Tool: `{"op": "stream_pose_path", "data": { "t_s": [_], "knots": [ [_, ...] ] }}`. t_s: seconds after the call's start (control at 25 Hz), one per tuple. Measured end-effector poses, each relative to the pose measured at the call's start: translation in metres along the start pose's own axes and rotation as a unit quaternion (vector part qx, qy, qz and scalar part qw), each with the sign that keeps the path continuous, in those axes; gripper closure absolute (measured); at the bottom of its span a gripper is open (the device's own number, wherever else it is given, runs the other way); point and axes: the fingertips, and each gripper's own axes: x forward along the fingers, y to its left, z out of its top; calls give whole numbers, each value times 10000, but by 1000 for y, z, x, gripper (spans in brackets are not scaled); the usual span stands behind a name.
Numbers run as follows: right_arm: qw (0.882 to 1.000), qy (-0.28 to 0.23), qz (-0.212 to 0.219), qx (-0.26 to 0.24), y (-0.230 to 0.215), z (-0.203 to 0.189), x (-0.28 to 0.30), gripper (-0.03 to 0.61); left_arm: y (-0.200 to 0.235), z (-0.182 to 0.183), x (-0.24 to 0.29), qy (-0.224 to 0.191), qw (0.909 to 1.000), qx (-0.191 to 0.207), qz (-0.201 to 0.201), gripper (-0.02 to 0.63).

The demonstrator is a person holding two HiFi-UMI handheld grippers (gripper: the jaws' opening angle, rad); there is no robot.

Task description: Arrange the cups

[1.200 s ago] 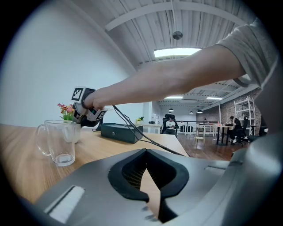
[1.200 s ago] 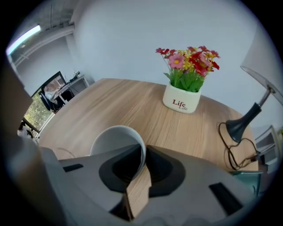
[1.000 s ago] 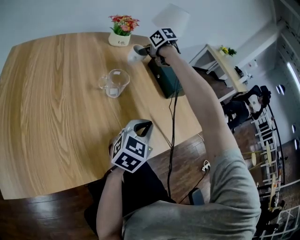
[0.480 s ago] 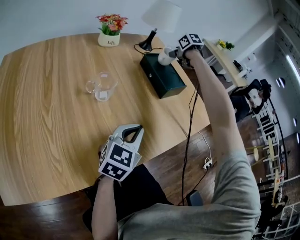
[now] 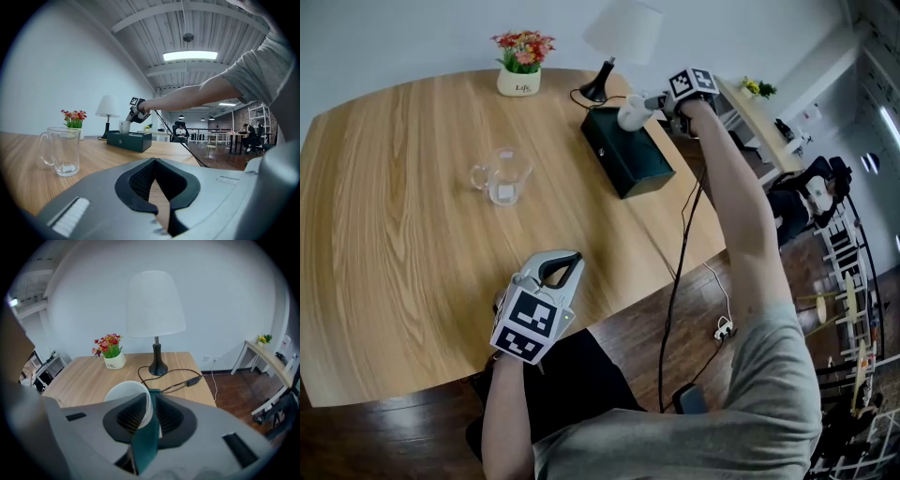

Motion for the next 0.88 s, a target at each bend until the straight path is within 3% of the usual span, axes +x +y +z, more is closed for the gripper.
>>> {"op": "stream_pose_path", "data": {
  "t_s": [0.24, 0.36, 0.52, 0.68, 0.88],
  "knots": [
    [9964, -333, -403, -669, 4, 5, -42, 505, 0, -1, 0, 29, 10000, 3, -12, 604],
    [9879, -842, -20, -1300, 48, 14, -62, 504, 1, -1, 0, 25, 10000, 7, 8, 604],
    [9647, -945, 663, -2368, 123, -10, -67, 505, 2, -2, 3, 34, 10000, 19, 3, 604],
    [9392, -574, 1213, -3160, 188, -56, -49, 505, 4, -5, 5, 41, 10000, 49, 15, 604],
    [9050, -72, 1559, -3957, 250, -104, -26, 503, 4, -6, 6, 72, 10000, 42, 11, 604]
  ]
}}
